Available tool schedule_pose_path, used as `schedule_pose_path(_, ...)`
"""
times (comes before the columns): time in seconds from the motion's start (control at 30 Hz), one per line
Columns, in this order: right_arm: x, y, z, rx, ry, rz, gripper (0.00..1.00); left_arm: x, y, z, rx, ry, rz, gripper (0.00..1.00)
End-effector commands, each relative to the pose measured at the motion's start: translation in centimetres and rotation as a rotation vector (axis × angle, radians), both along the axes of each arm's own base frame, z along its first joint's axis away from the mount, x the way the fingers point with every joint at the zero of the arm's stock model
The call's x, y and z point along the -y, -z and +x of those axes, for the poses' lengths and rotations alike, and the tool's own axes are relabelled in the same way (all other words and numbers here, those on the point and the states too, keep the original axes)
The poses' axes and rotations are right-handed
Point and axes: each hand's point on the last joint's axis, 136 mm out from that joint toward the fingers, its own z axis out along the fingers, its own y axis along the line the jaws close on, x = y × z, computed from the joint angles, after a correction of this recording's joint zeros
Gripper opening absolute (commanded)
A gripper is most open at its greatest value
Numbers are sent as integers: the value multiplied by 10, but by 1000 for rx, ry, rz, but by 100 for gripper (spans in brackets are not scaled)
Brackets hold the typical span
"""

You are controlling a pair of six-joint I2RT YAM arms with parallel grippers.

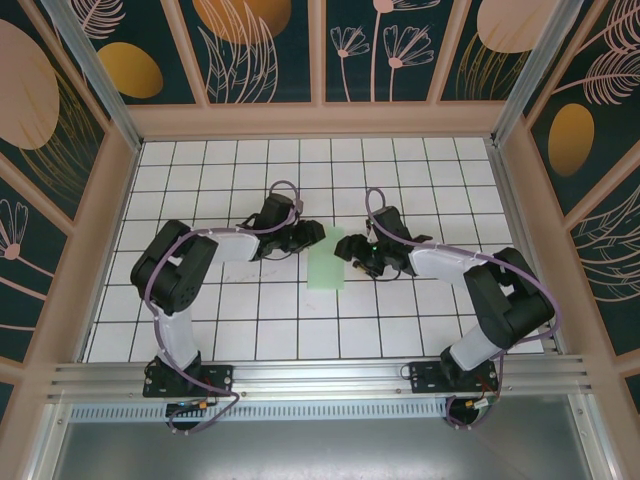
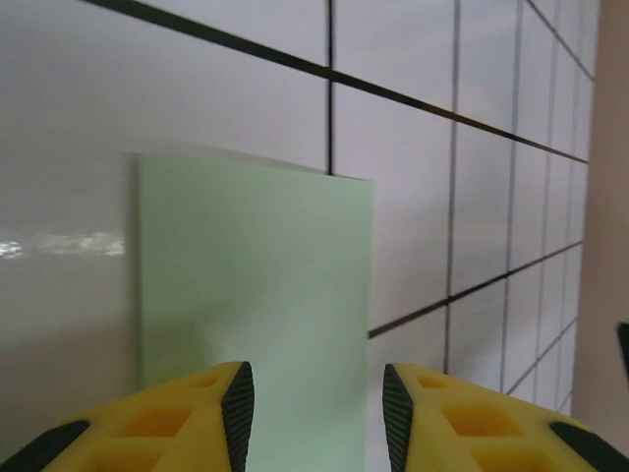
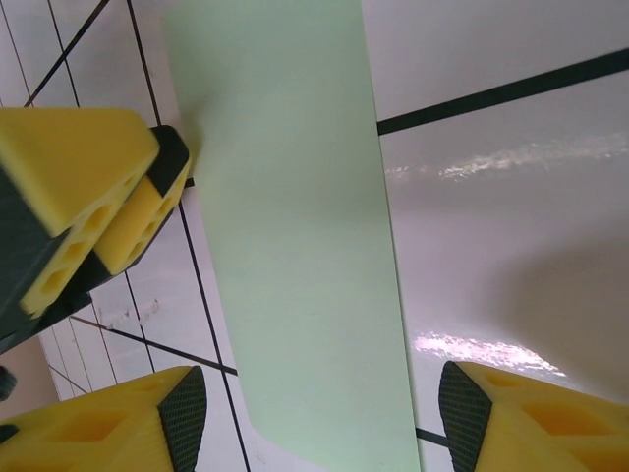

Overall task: Fold a paper plane with a square sheet of paper (pick it up from the middle)
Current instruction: Third fold the triangle at the center of the table.

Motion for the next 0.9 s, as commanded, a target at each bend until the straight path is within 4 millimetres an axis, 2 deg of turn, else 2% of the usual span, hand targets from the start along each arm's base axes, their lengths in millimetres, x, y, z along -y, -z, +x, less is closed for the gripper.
schedule_pose_path(0.0, -1, -2, -7, -23, 2, 22, 66, -4, 20, -2, -60, -31, 50, 42)
schedule_pose_path(0.37, -9, 13, -30, -108, -47, -17, 64, -25, 50, -10, -130, -93, 159, 45)
schedule_pose_path(0.7, -17, 24, -42, -150, -84, -57, 63, -24, 53, -10, -132, -87, 153, 45)
schedule_pose_path(0.87, -27, 24, -44, -150, -124, -40, 61, -24, 54, -11, -134, -84, 155, 45)
